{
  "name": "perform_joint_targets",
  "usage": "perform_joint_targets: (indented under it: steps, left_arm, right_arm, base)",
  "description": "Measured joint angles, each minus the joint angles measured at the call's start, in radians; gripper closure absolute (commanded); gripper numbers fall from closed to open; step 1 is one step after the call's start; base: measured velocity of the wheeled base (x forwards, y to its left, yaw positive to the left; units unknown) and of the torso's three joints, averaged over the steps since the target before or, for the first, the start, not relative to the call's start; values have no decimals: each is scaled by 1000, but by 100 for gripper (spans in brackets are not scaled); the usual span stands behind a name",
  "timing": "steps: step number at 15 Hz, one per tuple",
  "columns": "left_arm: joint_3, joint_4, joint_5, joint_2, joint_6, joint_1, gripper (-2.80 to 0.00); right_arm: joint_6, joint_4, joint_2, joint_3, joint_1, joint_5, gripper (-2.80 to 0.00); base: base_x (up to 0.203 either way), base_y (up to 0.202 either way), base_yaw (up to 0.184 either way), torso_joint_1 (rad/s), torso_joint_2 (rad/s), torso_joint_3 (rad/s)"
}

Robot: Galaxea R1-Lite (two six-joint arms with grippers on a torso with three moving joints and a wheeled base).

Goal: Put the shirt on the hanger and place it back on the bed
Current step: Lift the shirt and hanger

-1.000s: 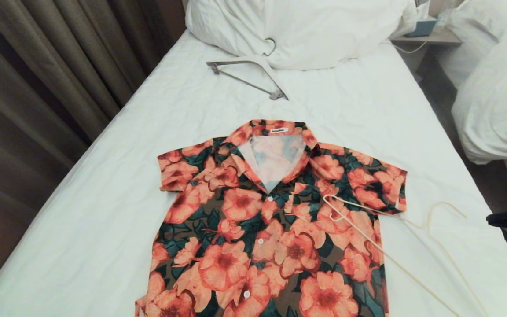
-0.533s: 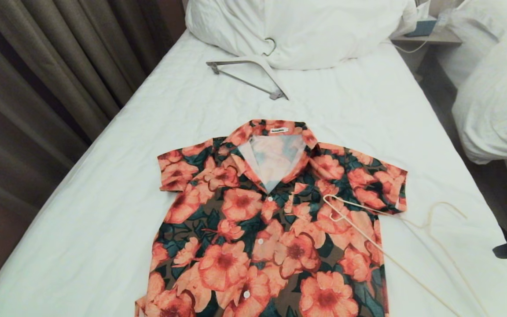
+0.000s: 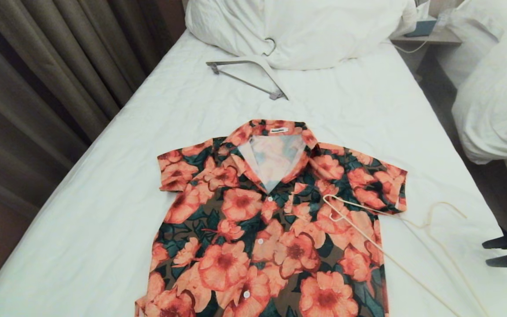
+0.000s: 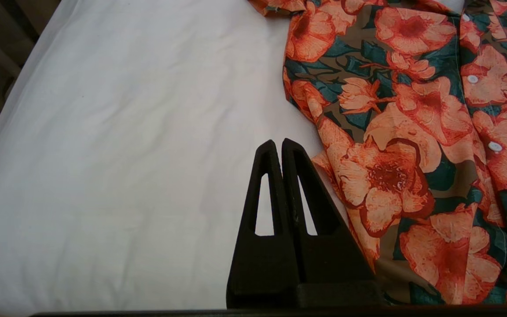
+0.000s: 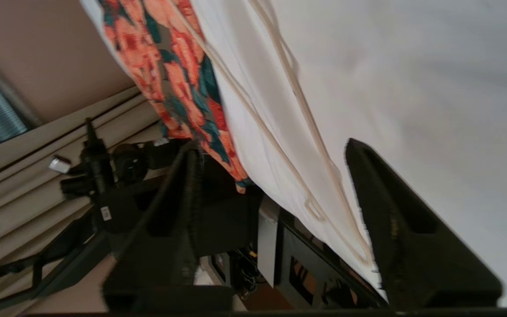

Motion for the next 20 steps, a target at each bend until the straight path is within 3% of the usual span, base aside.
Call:
perform_joint_targets:
  steps: [10,16,20]
  left_arm:
    - [0,0,0,0,0,0,0]
    - [0,0,0,0,0,0,0]
    - [0,0,0,0,0,0,0]
  right_arm:
    - [-249,-8,117,11,154,188,-280]
    - [-267,-53,112,0,323,201,-280]
    - [-263,-123,118,13,369,202,-280]
  base:
    - [0,0,0,0,0,0]
    - [0,0,0,0,0,0]
    - [0,0,0,0,0,0]
